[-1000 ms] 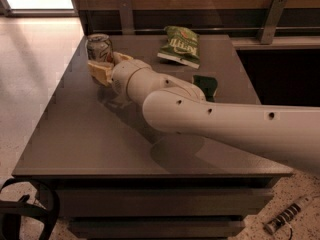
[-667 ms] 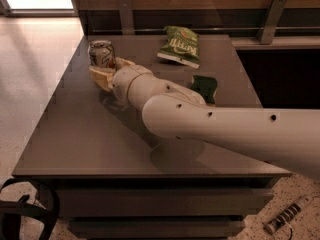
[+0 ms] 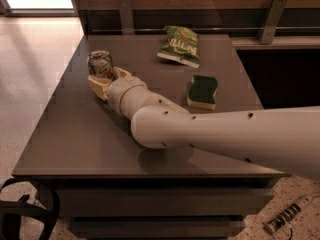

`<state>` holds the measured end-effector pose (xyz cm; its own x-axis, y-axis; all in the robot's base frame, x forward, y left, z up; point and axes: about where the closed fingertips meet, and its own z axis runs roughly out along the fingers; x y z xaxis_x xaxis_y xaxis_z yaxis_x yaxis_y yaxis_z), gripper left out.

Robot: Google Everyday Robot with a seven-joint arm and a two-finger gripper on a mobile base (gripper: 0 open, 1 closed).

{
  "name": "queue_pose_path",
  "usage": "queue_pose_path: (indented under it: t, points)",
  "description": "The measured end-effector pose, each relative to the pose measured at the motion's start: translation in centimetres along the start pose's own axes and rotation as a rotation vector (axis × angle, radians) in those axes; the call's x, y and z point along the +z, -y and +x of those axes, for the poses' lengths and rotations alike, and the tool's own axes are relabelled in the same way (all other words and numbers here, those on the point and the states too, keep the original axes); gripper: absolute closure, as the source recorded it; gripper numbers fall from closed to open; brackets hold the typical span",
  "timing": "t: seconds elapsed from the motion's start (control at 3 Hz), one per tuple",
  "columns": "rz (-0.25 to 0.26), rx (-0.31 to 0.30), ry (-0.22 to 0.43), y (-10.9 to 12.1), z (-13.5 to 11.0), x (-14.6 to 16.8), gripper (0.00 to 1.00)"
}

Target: Place 7up can upright

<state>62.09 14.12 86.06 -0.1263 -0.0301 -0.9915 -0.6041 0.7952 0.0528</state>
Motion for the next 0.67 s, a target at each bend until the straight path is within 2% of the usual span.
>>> queue_pose_path:
  t: [0.33, 0.67]
  points:
    - [0.031, -0.013, -0.003, -0.74, 1.32, 1.28, 1.00]
    - [0.035, -0.015, 0.001, -0.95, 1.17, 1.45, 0.75]
